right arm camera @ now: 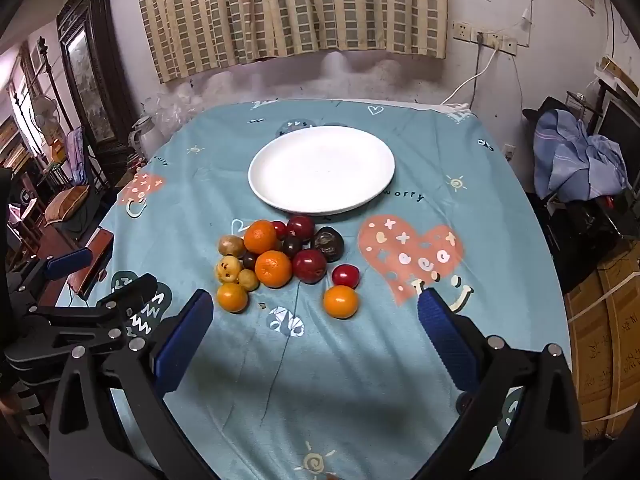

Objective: Organize fruits

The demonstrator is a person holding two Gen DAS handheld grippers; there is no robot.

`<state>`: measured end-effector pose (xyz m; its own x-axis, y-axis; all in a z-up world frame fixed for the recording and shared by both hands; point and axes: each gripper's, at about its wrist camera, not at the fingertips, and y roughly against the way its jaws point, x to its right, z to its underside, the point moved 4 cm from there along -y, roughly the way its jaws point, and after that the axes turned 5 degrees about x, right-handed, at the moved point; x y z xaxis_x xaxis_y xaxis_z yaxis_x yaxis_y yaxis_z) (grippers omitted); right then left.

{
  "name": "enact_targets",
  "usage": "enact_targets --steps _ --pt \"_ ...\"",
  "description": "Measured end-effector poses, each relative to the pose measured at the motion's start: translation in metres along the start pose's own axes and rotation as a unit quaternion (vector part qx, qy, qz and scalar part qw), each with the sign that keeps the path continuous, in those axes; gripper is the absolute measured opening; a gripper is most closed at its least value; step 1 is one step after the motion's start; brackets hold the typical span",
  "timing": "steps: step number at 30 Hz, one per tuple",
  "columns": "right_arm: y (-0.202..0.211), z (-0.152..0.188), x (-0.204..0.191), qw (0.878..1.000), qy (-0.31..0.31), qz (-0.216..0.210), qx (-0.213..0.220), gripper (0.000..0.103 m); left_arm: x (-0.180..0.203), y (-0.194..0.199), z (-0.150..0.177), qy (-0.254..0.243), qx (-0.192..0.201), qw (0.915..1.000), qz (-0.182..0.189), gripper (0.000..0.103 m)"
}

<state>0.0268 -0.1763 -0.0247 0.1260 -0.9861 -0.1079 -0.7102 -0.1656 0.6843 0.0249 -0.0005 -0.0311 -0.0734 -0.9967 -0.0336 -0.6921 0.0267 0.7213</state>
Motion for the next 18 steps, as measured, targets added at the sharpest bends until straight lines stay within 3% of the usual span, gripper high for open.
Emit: enact_targets --steps 8,18 --pt "0.001 0.001 -0.009 1.000 0.012 -0.006 -0.006 0.102 0.003 0.004 0.003 -0.014 -0.003 0.9999 0.004 0.101" --pt "-0.001 0.003 -0.015 1.000 0.019 -0.006 -0.003 0.102 -0.010 0.003 0.001 0.008 -0.010 0.9999 -0.006 0.101"
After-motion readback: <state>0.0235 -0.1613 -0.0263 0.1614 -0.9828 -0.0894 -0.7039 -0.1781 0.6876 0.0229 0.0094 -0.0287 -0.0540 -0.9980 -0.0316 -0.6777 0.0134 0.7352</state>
